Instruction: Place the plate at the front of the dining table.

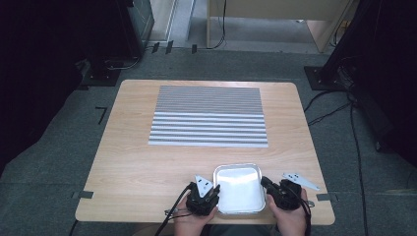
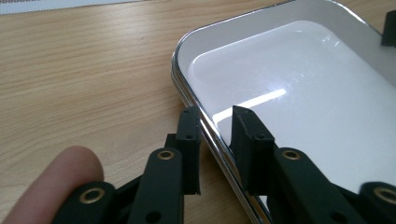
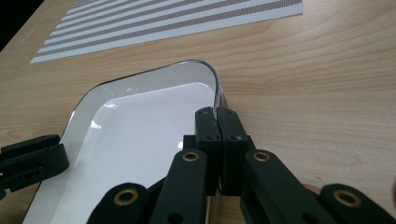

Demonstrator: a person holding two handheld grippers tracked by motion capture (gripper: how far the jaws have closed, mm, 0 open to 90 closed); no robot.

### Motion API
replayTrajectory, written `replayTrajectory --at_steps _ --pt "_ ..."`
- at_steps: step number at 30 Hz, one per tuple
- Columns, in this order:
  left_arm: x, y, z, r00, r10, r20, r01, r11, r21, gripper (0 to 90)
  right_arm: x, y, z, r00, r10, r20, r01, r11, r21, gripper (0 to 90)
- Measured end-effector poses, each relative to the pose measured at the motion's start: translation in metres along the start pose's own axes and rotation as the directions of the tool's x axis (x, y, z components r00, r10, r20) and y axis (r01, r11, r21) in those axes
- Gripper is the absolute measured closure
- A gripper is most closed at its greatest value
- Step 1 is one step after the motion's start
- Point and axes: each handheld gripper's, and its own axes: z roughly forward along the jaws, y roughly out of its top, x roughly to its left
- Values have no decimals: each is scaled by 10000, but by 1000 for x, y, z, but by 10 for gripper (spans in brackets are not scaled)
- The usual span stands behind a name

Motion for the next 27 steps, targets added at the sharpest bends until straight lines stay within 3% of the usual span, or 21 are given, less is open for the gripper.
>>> replayTrajectory --at_steps 3,6,9,15,22,27 --pt "-1 0 0 9996 84 -256 -86 9999 -82 592 -1 0 -2 9999 119 75 -119 9999 -39 897" --pt "-6 0 -3 9986 268 -459 -282 9991 -302 571 -3 1 -4 9997 185 162 -183 9998 -122 897" --pt "-14 0 -7 9948 695 -749 -740 9955 -597 575 -4 2 -7 9994 167 292 -160 9996 -226 897" --pt "-18 3 -5 9992 342 -181 -349 9988 -356 601 -7 2 -9 9992 94 379 -84 9996 -261 894" --pt "-19 1 -4 9979 546 -345 -559 9978 -368 680 -2 -1 -6 9946 -545 880 562 9983 -164 821" --pt "-22 1 -6 9982 556 -243 -567 9972 -483 669 -1 -1 -3 9942 -580 910 571 9983 122 828"
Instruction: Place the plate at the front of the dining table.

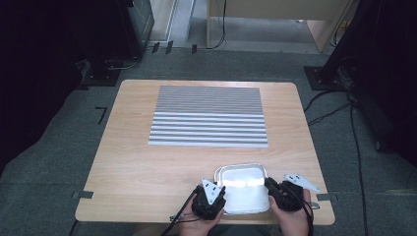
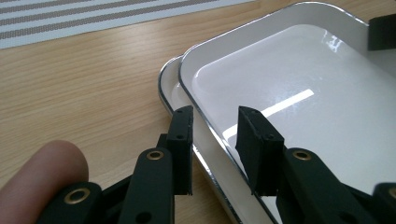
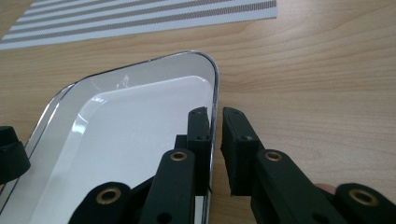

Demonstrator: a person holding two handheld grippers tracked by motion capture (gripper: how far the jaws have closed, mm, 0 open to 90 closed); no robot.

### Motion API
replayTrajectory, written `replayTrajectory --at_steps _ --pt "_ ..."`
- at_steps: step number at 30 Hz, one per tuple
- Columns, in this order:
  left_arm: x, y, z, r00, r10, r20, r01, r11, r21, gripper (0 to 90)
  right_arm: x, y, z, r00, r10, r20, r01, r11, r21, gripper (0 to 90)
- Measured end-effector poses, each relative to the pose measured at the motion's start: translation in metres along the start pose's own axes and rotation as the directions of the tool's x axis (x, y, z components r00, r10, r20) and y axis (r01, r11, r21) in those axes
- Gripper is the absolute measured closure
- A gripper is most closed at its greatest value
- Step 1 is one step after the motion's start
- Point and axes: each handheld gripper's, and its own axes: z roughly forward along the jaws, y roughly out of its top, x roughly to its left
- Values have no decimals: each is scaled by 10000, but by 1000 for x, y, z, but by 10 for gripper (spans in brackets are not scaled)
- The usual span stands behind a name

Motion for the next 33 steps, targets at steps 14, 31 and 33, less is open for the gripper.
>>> replayTrajectory --at_steps 14,31,33 --pt "-2 1 4 9973 -468 569 452 9986 290 667 -7 0 0 9889 1482 -44 -1482 9889 -32 897" --pt "19 10 2 9751 -2056 830 2094 9770 -399 833 9 -1 -8 9906 1346 -260 -1362 9875 -786 895" --pt "22 12 1 9737 -2137 794 2180 9747 -499 850 14 0 -8 9933 1128 -270 -1148 9893 -906 895"
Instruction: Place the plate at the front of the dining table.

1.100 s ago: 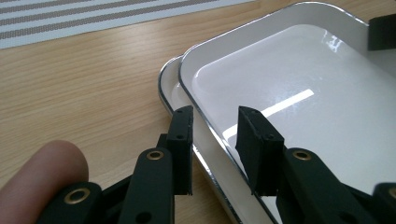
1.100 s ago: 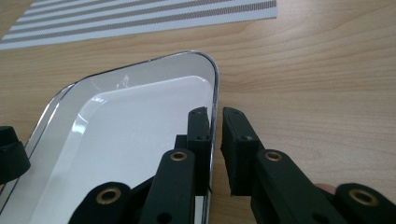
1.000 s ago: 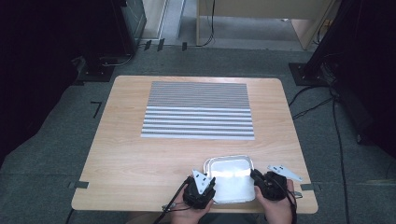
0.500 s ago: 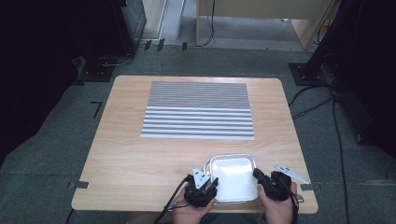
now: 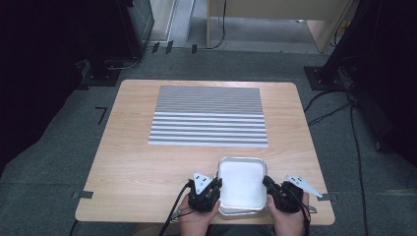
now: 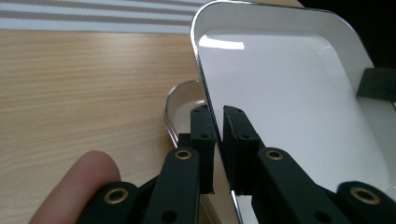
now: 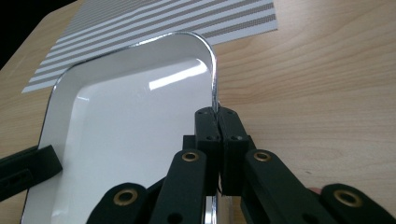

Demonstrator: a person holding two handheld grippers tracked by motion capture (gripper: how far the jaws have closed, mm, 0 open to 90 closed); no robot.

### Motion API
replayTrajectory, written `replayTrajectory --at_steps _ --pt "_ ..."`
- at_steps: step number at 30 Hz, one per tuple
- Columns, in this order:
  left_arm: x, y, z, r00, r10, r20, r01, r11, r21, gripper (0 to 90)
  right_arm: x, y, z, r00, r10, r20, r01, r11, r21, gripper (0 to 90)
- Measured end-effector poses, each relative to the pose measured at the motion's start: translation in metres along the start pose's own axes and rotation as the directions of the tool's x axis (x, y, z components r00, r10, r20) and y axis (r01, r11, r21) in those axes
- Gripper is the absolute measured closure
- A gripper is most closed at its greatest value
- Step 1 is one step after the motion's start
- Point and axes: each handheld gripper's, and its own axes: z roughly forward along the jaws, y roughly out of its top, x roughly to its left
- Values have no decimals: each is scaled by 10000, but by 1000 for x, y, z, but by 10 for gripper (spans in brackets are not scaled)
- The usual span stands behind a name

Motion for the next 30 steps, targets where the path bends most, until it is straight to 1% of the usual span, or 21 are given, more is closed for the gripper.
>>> replayTrajectory --at_steps 1,2,3,4,5,7,11,15,16,17,21,22,23,24,25,30 --pt "5 4 -1 9998 -165 85 165 9998 -76 859 3 1 0 9999 -110 -17 109 9999 -64 895" --pt "10 7 -1 9996 -233 156 234 9997 -73 864 5 3 1 9998 -204 -30 204 9997 -102 895" --pt "12 9 -1 9995 -252 180 253 9997 -66 867 9 5 2 9991 -422 -26 421 9989 -187 895" --pt "12 9 -1 9995 -252 180 253 9997 -66 870 12 7 3 9988 -485 -39 484 9986 -216 895" --pt "17 14 -3 9995 -292 140 295 9994 -180 875 16 9 4 9982 -592 -71 590 9979 -248 894" --pt "23 19 -5 9992 -373 133 377 9989 -283 884 21 12 7 9976 -678 -167 674 9974 -248 894" --pt "38 25 -8 9957 -792 476 810 9960 -371 894 30 17 16 9960 -844 -278 838 9962 -244 896" --pt "50 31 -8 9947 -915 468 940 9941 -540 895 41 26 22 9927 -1147 -378 1140 9932 -221 896" --pt "50 31 -8 9947 -915 468 940 9941 -540 895 44 28 25 9917 -1232 -374 1224 9922 -236 896" --pt "54 36 -8 9956 -866 359 886 9943 -597 895 47 31 28 9909 -1282 -401 1274 9916 -229 896" --pt "64 50 -8 9970 -753 179 764 9946 -696 897 55 42 39 9901 -1300 -534 1293 9915 -159 895" --pt "64 50 -8 9970 -753 179 764 9946 -696 897 57 45 42 9899 -1300 -557 1298 9915 -89 895" --pt "70 56 -7 9971 -738 181 749 9945 -732 896 59 49 45 9900 -1273 -613 1272 9919 -52 895" --pt "70 56 -7 9971 -738 181 749 9945 -732 896 59 49 45 9900 -1273 -613 1272 9919 -52 895" --pt "75 63 -6 9972 -728 163 739 9939 -818 896 63 56 50 9893 -1290 -681 1289 9916 -46 895" --pt "85 78 0 9974 -711 95 716 9924 -996 896 73 71 61 9856 -1561 -655 1552 9877 -178 896"
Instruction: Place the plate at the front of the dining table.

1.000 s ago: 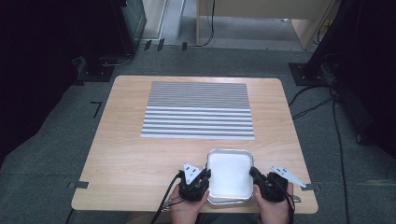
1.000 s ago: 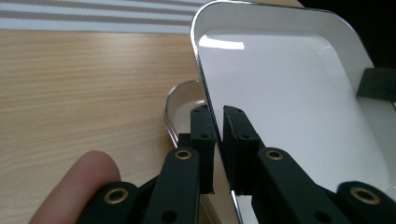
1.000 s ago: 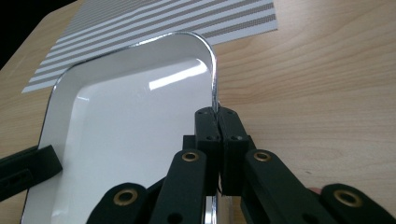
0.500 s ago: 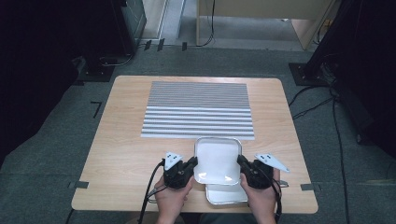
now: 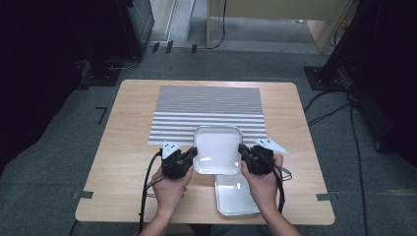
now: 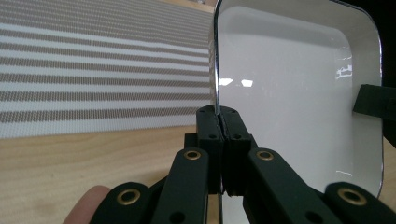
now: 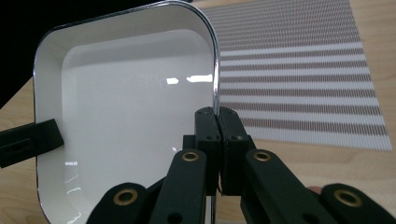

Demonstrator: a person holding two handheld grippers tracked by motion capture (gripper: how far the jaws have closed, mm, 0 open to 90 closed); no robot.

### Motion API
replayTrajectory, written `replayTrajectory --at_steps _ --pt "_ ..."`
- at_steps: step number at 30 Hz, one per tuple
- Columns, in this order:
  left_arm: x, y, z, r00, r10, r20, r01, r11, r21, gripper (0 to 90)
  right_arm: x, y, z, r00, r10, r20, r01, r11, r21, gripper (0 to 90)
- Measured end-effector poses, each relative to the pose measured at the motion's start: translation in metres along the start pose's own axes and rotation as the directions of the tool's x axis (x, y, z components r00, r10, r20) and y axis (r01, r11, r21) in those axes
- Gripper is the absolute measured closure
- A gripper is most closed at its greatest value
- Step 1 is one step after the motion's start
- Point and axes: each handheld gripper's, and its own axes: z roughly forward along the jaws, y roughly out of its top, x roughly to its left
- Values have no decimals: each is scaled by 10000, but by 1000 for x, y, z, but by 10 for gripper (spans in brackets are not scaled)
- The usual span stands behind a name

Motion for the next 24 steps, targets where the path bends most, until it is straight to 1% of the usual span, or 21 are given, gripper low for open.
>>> replayTrajectory --at_steps 3,4,5,6,12,13,14,16,19,20,21,22,23,24 --pt "5 8 4 10000 0 -18 0 10000 -37 896 2 11 8 10000 -61 -35 61 10000 -6 896" --pt "5 8 4 10000 0 -18 0 10000 -37 896 2 13 10 10000 -48 -55 48 10000 13 896" --pt "8 14 7 10000 2 -94 -2 10000 -32 895 2 17 14 10000 -38 -66 38 10000 54 896" --pt "10 16 8 9999 41 -124 -41 10000 -7 895 3 19 17 10000 3 -74 -2 9999 109 896" --pt "25 27 19 9997 -150 -195 152 9998 115 895 5 31 38 9997 -121 -222 126 9997 208 896" --pt "25 27 19 9997 -150 -195 152 9998 115 896 5 33 42 9995 -184 -254 189 9996 221 896" --pt "31 31 25 9995 -209 -243 213 9996 162 896 5 35 47 9994 -220 -282 227 9994 251 895" --pt "36 35 31 9993 -194 -324 200 9996 183 897 5 38 54 9992 -246 -326 256 9992 299 895" --pt "41 41 39 9988 -195 -452 203 9996 194 897 3 46 68 9983 -335 -481 349 9990 294 895" --pt "41 41 39 9988 -195 -452 203 9996 194 897 2 48 72 9978 -392 -539 408 9988 281 895" --pt "45 47 44 9985 -270 -469 277 9995 159 897 0 52 77 9970 -355 -687 382 9985 389 894" --pt "47 50 47 9984 -243 -515 253 9995 204 896 -1 55 80 9965 -348 -756 379 9985 407 894" --pt "48 53 50 9983 -221 -548 233 9995 217 896 -2 60 85 9960 -426 -780 461 9979 447 894" --pt "49 56 54 9979 -176 -624 190 9996 216 896 -3 62 88 9964 -399 -754 438 9978 504 895"
